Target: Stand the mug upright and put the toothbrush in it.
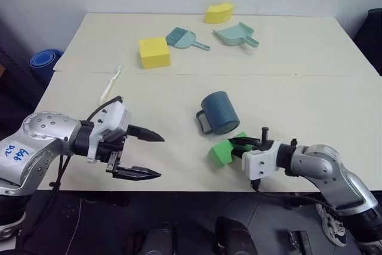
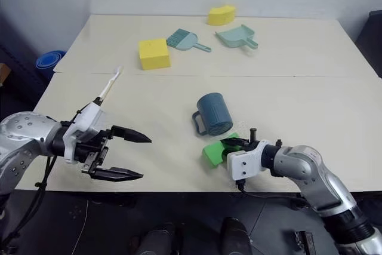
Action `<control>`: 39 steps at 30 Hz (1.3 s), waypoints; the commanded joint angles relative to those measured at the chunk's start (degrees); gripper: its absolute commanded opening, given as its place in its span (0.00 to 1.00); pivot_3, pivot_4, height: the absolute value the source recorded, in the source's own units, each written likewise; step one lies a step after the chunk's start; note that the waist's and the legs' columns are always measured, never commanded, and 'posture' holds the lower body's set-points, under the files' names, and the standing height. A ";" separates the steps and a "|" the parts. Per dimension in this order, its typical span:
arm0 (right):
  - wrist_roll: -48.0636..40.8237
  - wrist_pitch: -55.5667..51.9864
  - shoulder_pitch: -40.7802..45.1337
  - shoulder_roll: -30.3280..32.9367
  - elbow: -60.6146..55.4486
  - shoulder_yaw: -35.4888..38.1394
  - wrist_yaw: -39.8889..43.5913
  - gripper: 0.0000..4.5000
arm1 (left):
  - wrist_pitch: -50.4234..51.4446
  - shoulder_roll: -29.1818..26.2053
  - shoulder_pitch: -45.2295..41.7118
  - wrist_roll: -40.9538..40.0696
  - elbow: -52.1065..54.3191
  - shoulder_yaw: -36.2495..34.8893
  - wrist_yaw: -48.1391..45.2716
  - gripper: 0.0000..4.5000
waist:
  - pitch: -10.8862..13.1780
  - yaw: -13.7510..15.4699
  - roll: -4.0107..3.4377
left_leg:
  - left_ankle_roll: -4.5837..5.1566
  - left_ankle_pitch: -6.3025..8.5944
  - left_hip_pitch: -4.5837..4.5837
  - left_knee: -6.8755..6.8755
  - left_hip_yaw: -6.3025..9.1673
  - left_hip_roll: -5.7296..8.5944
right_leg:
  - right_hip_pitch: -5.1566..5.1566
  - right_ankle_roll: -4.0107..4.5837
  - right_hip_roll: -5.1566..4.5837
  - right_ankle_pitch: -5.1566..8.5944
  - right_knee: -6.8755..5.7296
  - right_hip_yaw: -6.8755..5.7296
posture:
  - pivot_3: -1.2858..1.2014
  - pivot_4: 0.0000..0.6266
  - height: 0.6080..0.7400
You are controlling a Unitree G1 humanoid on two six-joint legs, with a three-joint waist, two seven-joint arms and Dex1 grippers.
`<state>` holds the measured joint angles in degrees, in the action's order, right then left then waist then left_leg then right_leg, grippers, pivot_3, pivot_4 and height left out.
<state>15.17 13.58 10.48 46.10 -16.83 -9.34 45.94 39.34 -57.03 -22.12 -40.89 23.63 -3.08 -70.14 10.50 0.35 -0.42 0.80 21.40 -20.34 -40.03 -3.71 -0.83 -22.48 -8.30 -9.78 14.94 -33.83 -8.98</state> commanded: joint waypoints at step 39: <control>-50.27 -85.49 15.71 11.66 -16.66 35.27 3.67 1.00 | 2.21 3.21 -5.28 0.01 -3.05 -3.98 3.47 1.00 | 0.22 -0.31 -0.31 | 0.04 0.03 0.03 -0.03 0.13 -0.11 | -0.13 0.14 0.22 0.02 0.06 0.53 | 0.52 0.24 1.00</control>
<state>-29.49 -64.58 24.62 59.20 -29.30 27.20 51.67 42.36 -52.56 -26.71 -40.10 19.88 -4.42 -65.63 10.72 0.04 -0.74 0.81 21.44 -20.32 -40.06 -3.54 -0.95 -22.61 -8.16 -9.55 14.95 -33.79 -8.46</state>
